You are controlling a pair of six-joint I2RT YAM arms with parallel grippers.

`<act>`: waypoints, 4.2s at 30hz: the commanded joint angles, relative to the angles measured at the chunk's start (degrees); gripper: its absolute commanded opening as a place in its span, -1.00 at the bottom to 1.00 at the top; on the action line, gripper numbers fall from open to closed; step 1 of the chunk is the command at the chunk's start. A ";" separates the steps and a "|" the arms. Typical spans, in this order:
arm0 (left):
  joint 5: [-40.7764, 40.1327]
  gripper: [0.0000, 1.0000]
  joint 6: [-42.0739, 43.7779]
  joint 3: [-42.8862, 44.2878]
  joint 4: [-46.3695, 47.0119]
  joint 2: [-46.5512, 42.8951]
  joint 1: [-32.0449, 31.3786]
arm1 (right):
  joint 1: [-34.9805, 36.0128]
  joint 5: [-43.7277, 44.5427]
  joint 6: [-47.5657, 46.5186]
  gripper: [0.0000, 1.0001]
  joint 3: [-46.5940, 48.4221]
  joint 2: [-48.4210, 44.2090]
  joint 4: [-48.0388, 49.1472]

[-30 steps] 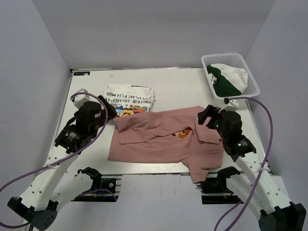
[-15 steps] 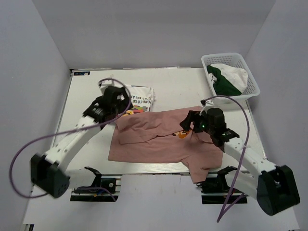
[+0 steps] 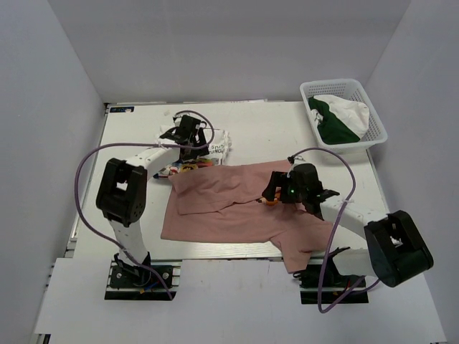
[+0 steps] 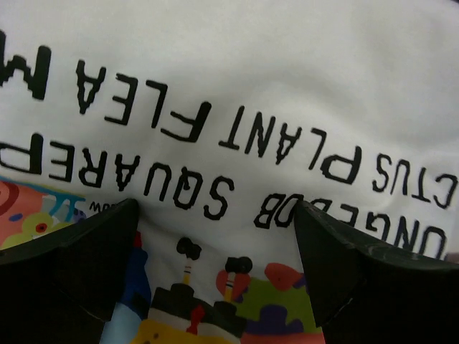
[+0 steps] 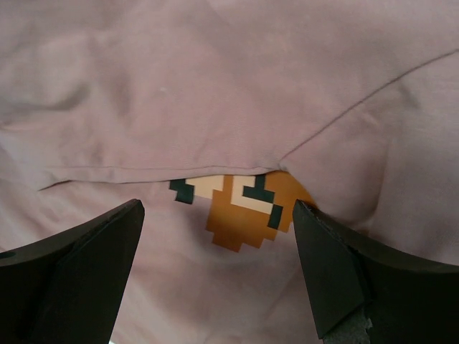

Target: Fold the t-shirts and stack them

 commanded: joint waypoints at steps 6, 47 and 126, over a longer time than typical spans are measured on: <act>2.67 1.00 2.51 2.96 2.53 11.60 8.64 | 0.02 3.72 1.07 0.80 0.76 4.02 0.63; 15.73 1.00 7.71 26.05 -13.32 5.06 25.18 | -0.16 5.39 0.10 0.80 5.68 -2.65 -6.94; 12.06 -1.00 -11.47 -32.96 -4.96 -43.22 -2.07 | -2.00 26.58 14.26 0.80 -2.84 -23.31 -29.45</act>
